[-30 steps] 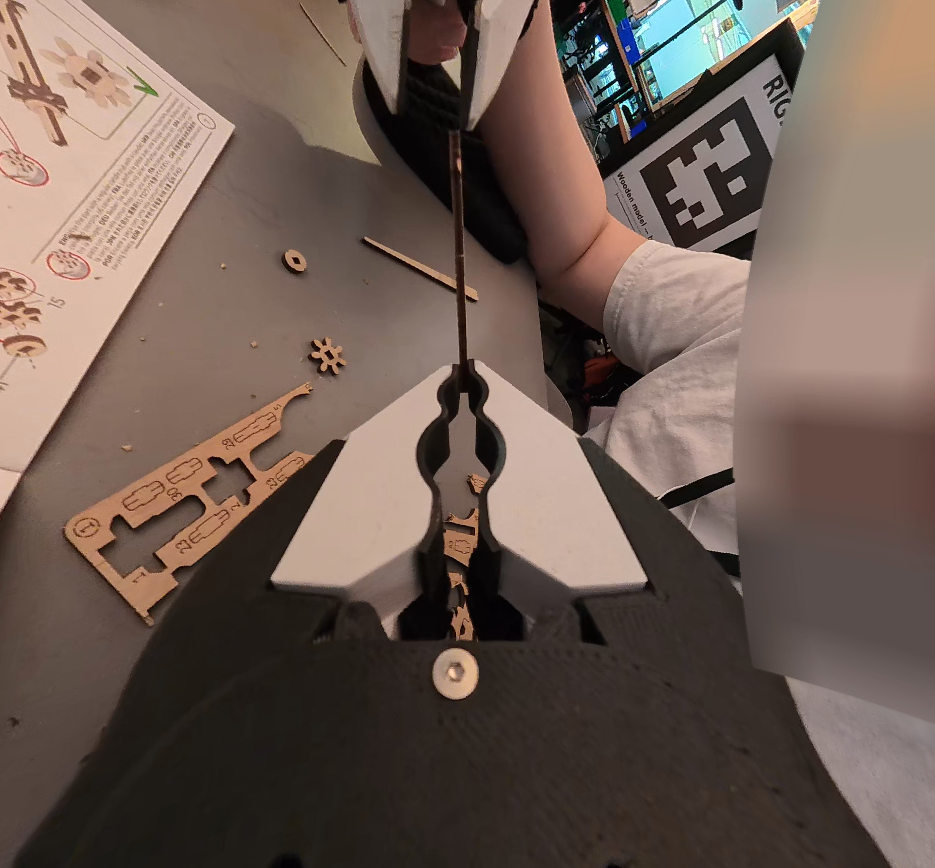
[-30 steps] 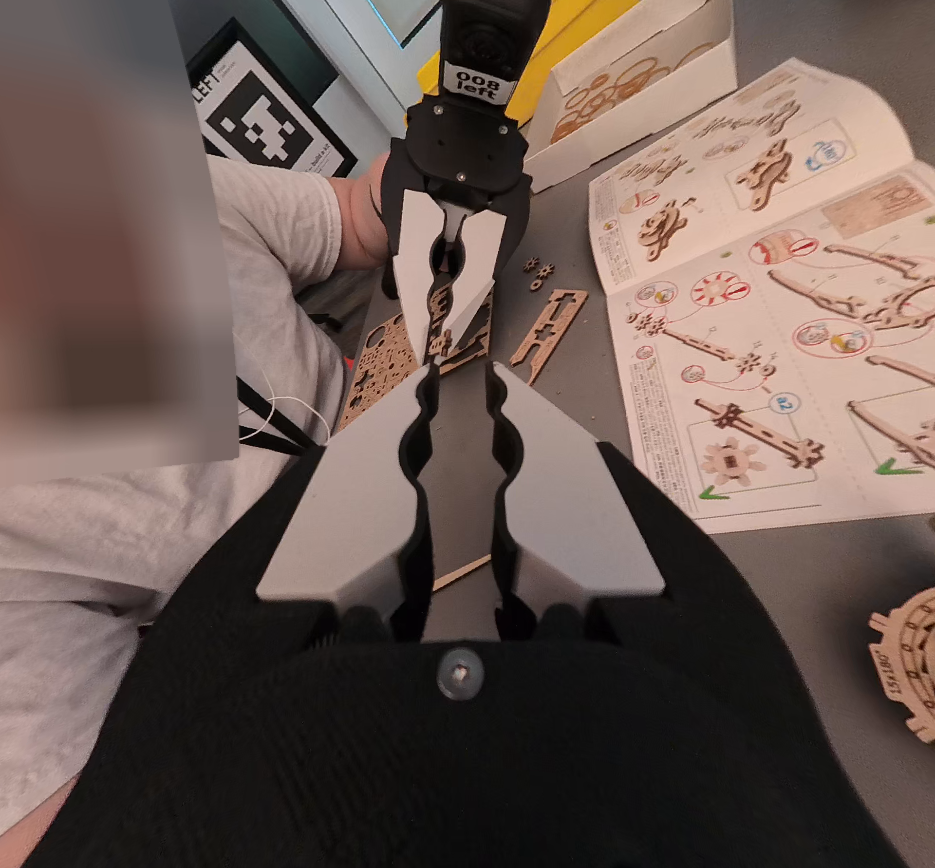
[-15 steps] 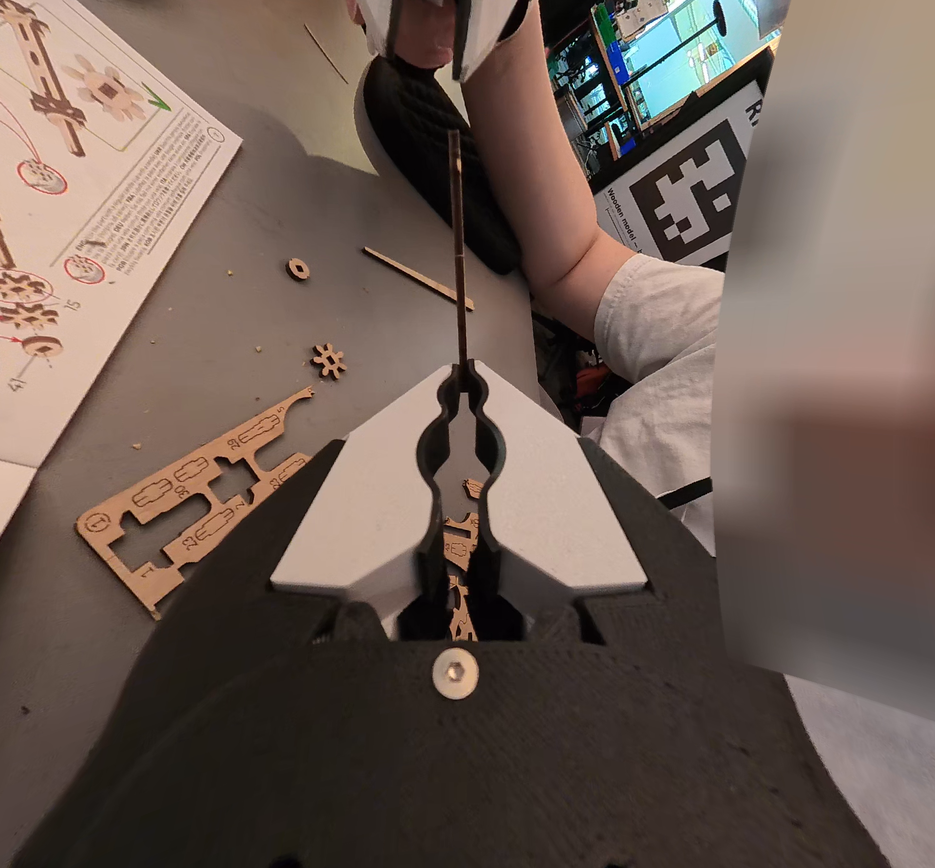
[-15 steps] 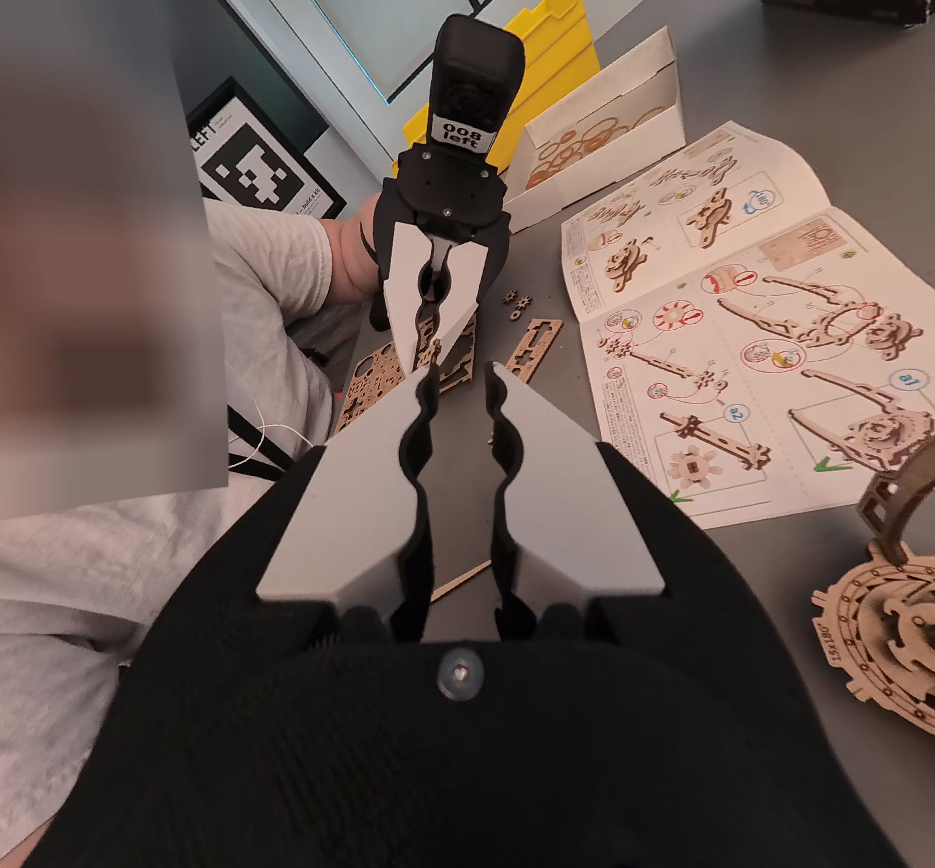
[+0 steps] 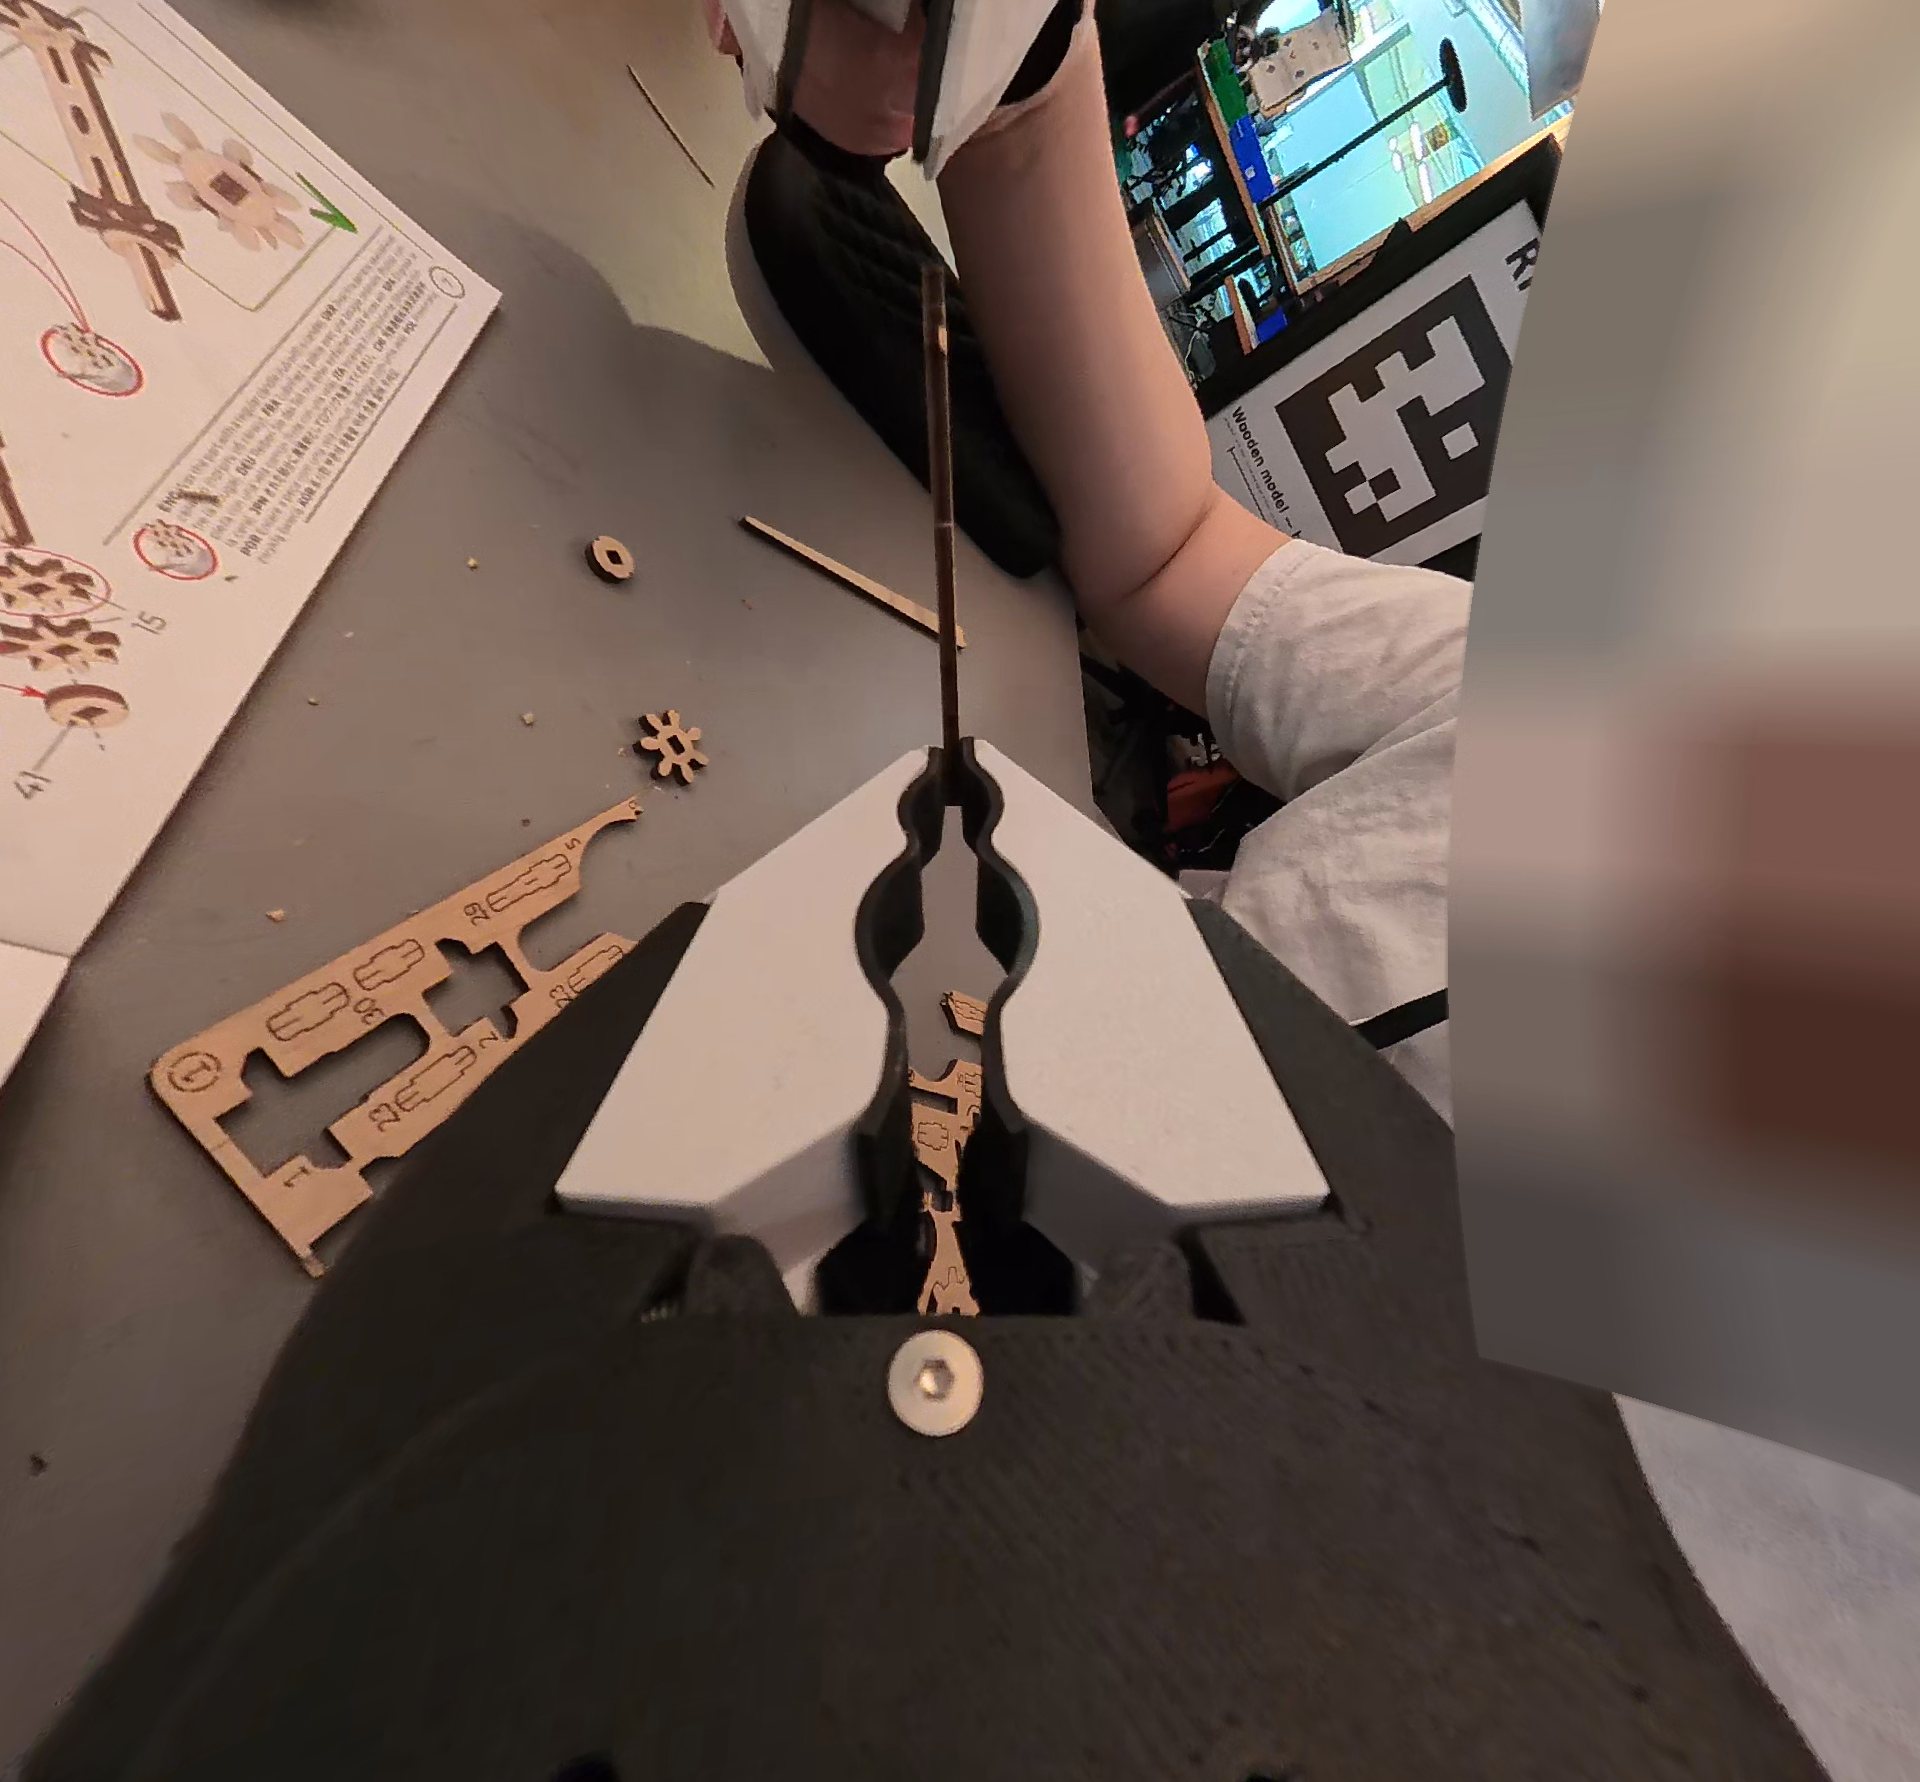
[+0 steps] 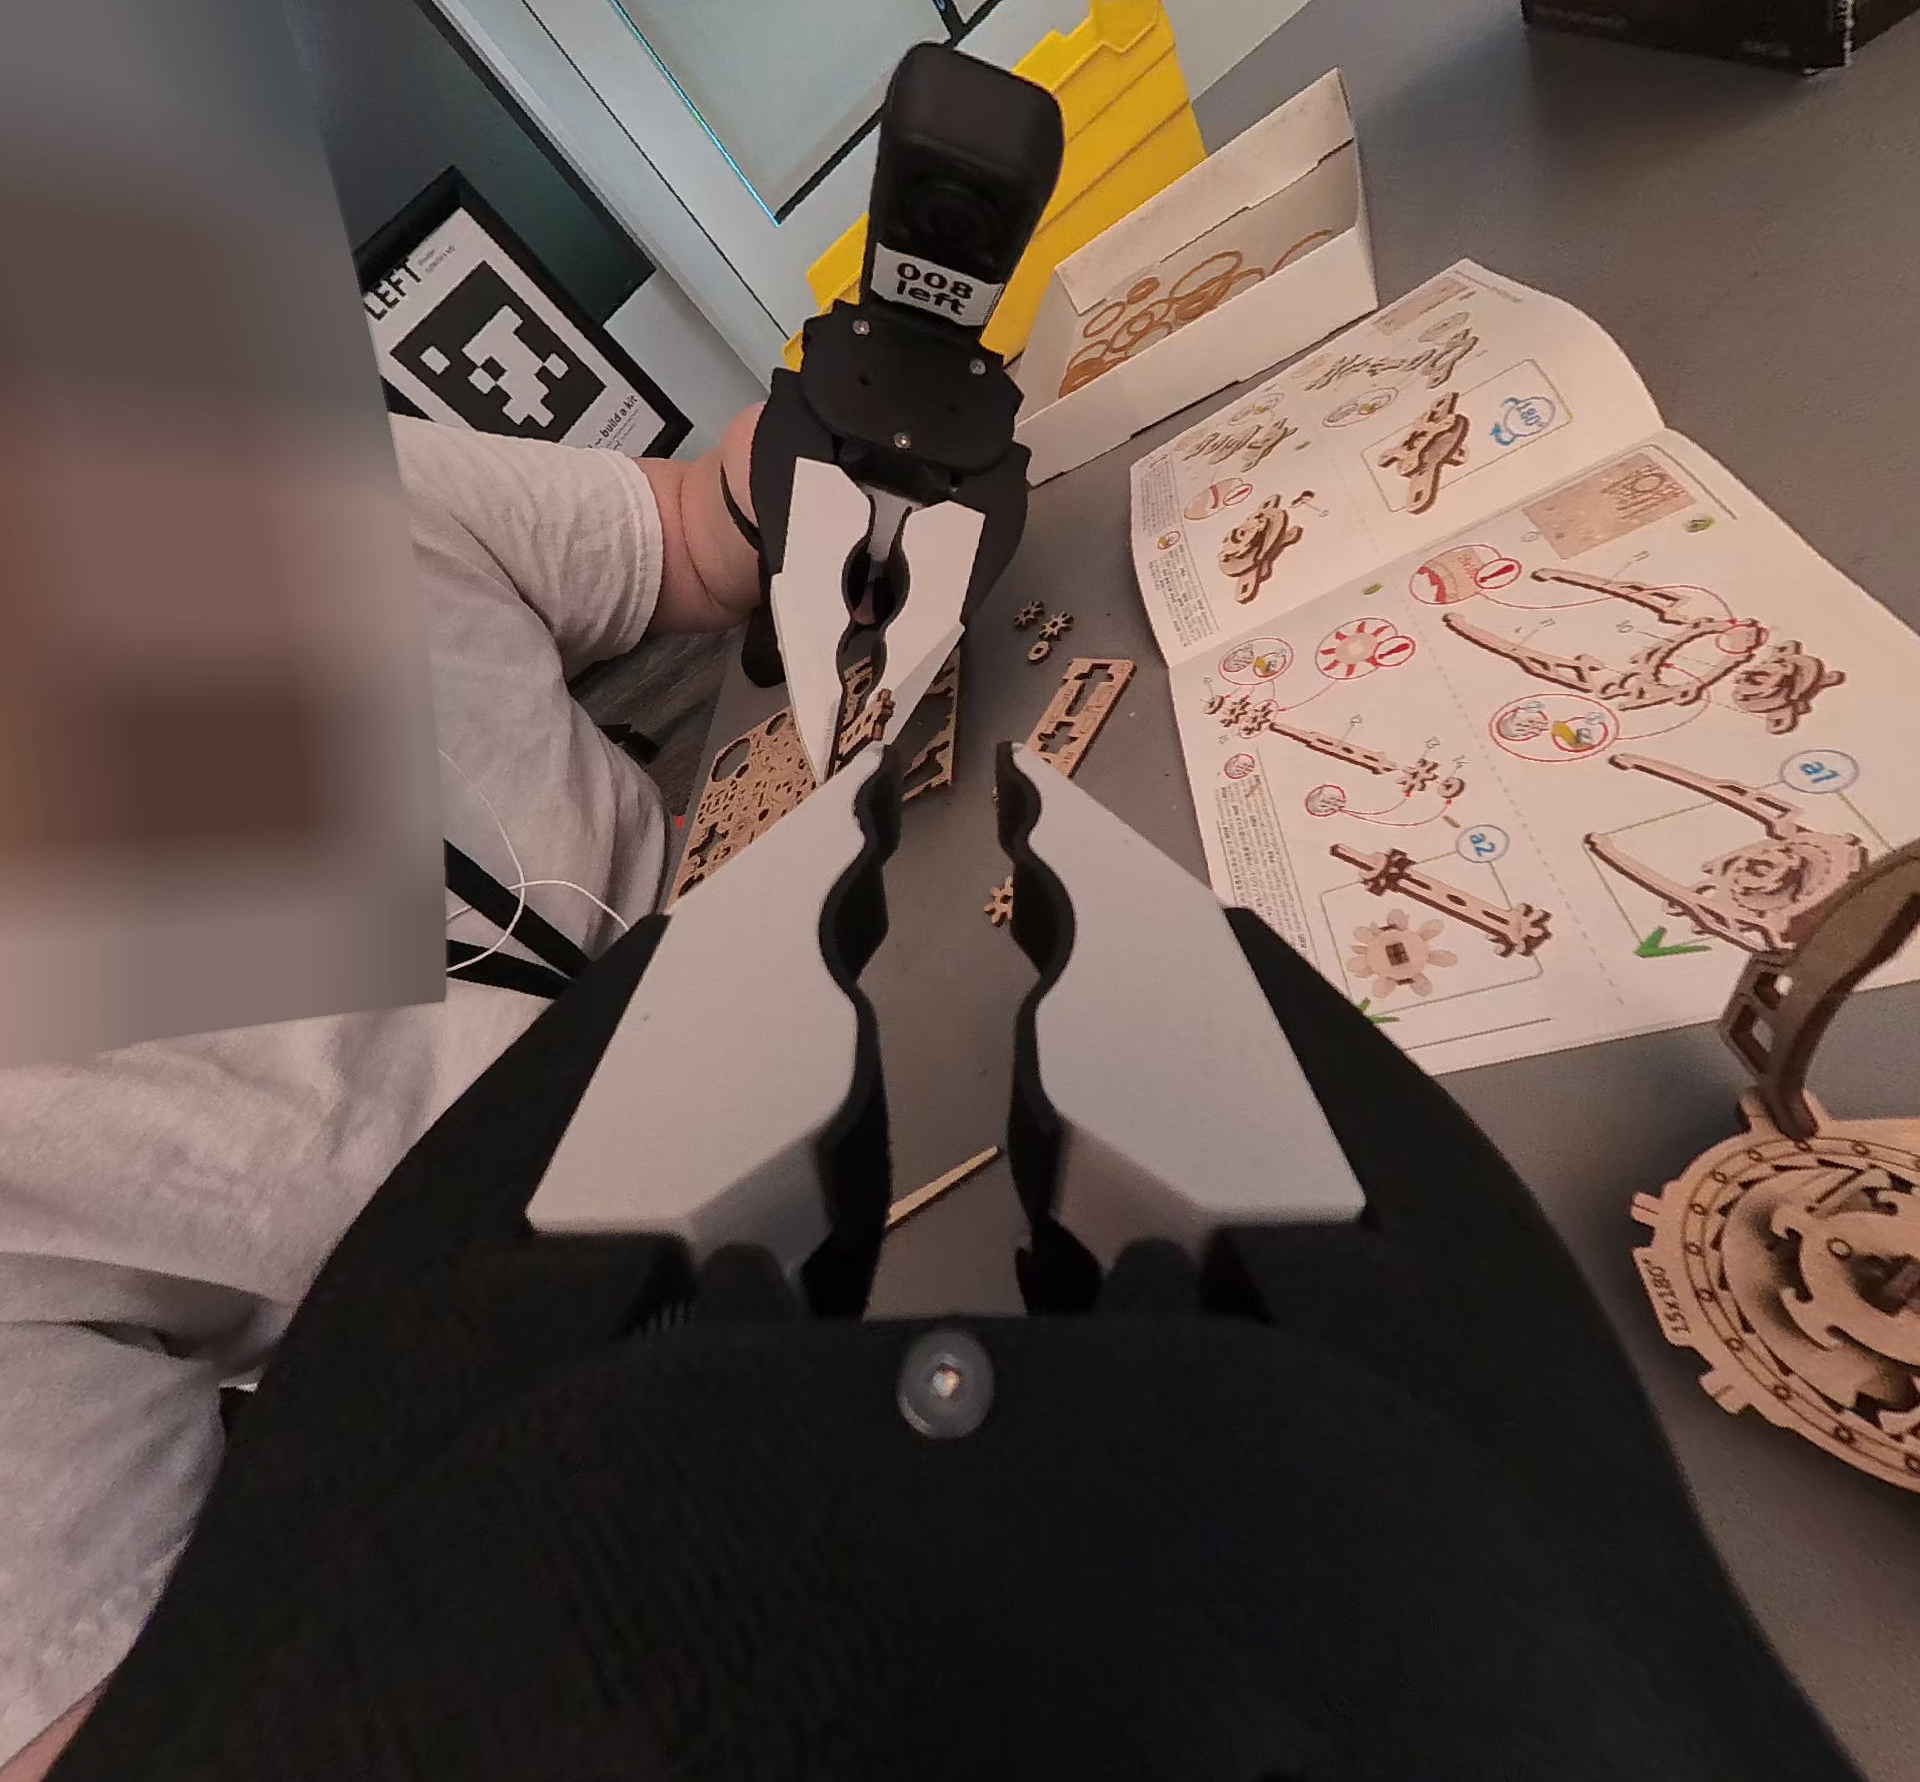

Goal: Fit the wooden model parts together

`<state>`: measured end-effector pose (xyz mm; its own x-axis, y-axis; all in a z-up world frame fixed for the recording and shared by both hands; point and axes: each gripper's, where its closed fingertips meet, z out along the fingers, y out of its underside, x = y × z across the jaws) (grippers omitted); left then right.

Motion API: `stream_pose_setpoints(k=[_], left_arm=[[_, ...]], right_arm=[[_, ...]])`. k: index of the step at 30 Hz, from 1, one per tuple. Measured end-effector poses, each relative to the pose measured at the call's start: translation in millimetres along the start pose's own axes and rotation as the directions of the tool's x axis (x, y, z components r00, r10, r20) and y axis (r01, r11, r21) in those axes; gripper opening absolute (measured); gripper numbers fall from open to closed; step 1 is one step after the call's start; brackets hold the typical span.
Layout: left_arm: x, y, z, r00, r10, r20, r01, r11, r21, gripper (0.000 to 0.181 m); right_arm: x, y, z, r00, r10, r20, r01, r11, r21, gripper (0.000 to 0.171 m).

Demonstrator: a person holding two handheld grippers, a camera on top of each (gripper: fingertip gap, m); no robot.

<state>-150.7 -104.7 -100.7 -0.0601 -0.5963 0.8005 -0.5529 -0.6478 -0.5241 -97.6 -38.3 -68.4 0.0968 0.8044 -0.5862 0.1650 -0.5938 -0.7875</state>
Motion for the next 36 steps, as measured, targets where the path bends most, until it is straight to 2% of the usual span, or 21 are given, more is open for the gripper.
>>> stream_pose_setpoints(k=[21,29,36], left_arm=[[4.6,-1.6,0.6,0.997,-0.046,-0.056,0.047,0.999,0.015,0.0],[8.1,-3.0,1.2,0.994,-0.065,-0.09,0.068,0.997,0.026,0.0],[9.5,-4.4,0.4,0.992,-0.074,-0.103,0.078,0.996,0.033,0.0]], right_arm=[[4.4,1.2,-2.0,1.0,0.005,-0.019,-0.005,1.0,0.0,0.016],[6.8,-11.8,-5.6,0.998,-0.039,-0.059,0.043,0.996,0.072,0.013],[9.2,-10.7,-4.1,0.998,-0.025,-0.057,0.029,0.997,0.076,0.013]])
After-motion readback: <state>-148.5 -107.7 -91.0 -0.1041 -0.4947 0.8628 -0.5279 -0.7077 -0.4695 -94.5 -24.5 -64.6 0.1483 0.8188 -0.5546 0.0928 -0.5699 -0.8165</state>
